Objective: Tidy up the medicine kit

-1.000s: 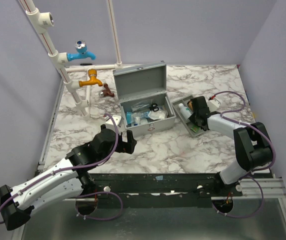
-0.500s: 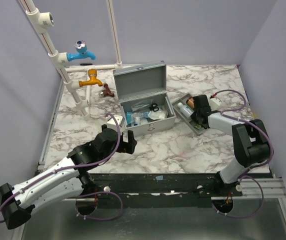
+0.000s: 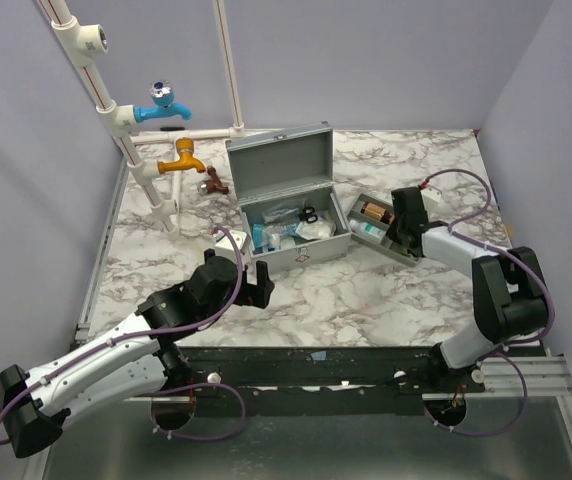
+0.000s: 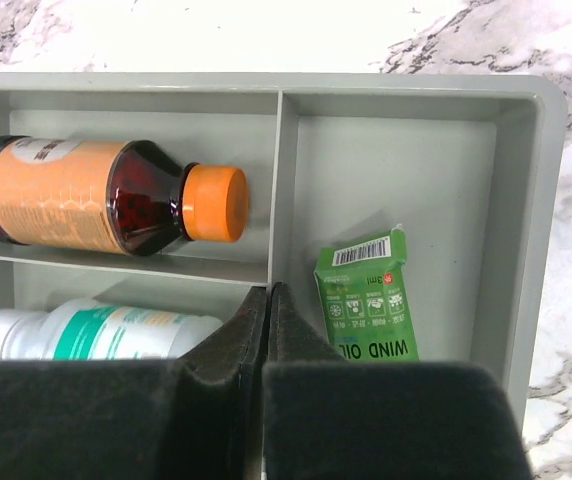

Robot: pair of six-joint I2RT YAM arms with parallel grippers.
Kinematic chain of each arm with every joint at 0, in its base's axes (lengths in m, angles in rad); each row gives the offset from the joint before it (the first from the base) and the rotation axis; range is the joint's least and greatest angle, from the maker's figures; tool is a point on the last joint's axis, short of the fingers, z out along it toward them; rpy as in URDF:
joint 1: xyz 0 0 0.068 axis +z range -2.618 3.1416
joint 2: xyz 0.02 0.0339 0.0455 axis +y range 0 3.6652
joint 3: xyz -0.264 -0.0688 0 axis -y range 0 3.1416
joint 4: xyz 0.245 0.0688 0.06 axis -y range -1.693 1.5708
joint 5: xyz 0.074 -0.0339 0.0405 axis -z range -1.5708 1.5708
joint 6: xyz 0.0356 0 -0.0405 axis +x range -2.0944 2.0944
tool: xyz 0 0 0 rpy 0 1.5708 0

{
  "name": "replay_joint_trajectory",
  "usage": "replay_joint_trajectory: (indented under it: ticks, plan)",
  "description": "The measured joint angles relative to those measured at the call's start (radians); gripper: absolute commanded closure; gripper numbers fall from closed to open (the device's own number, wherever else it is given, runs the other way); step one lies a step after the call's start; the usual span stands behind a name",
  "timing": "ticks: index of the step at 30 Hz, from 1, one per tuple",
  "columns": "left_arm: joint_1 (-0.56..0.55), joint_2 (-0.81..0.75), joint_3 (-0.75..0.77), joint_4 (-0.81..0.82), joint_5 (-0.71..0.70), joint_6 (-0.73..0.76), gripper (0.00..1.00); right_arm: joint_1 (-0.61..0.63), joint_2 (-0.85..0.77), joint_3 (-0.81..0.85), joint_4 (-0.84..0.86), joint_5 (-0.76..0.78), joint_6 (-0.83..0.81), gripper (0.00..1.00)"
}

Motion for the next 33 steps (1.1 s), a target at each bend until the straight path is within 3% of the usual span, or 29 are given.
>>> replay_joint_trajectory:
  ticks: [4, 7, 18, 19, 21, 33]
  plan:
    - [0.000, -0.005, 0.000, 0.000, 0.003, 0.000, 0.01, -0.001, 0.029, 0.029, -0.018, -0.009, -0.040, 0.99]
    - [0.000, -0.018, 0.000, 0.000, 0.005, 0.000, 0.01, -0.001, 0.055, 0.056, -0.031, -0.009, -0.064, 0.87]
    - [0.000, -0.031, 0.000, 0.005, 0.027, 0.001, 0.01, -0.002, 0.132, 0.115, -0.074, -0.013, -0.085, 0.79]
    - [0.000, -0.032, 0.000, 0.005, 0.029, 0.001, 0.01, -0.002, 0.138, 0.118, -0.075, -0.013, -0.085, 0.81]
    - [0.000, -0.032, 0.000, 0.005, 0.031, 0.001, 0.01, -0.003, 0.150, 0.126, -0.080, -0.013, -0.085, 0.99]
    - [0.001, -0.031, 0.000, 0.006, 0.051, 0.001, 0.01, -0.042, 0.166, 0.139, -0.072, -0.008, -0.130, 0.99]
